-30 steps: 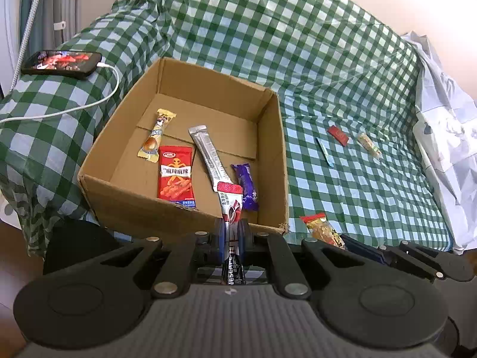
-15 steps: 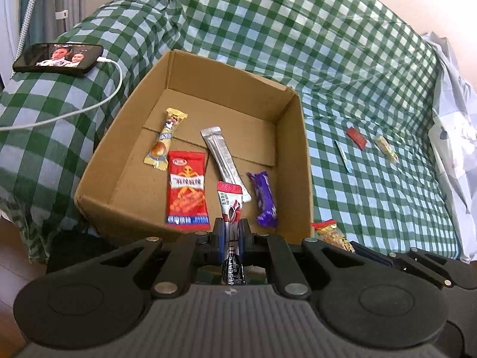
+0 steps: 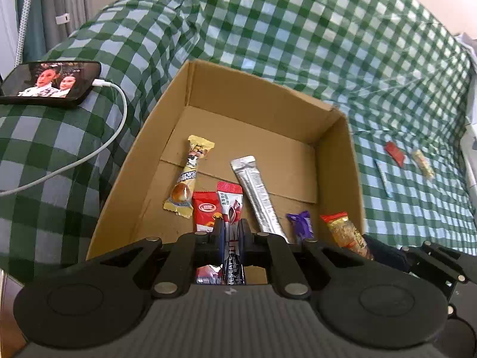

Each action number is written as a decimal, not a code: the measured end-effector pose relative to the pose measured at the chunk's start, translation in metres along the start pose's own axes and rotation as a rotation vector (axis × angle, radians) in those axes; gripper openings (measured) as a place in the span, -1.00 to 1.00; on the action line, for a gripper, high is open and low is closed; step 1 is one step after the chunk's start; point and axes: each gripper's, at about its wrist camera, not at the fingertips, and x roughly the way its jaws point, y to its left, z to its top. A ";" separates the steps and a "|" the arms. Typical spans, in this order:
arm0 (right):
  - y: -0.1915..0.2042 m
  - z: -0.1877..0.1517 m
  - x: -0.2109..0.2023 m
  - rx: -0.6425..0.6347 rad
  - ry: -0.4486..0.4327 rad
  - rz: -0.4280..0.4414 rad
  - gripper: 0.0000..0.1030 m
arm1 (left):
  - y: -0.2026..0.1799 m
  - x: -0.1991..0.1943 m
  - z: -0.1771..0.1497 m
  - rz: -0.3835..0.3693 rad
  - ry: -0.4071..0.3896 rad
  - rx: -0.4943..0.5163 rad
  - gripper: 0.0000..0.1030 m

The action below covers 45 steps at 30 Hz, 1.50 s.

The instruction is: Organize snacks

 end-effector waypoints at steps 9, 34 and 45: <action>-0.019 0.012 0.042 0.047 0.020 -0.008 -0.39 | 0.009 0.041 0.012 0.023 0.073 0.023 -0.09; 0.031 -0.043 -0.071 0.036 0.004 -0.054 0.94 | -0.014 -0.076 -0.084 0.087 -0.022 0.081 0.99; 0.036 -0.063 -0.116 0.008 -0.075 -0.071 0.95 | -0.030 -0.115 -0.113 0.083 -0.089 0.076 0.99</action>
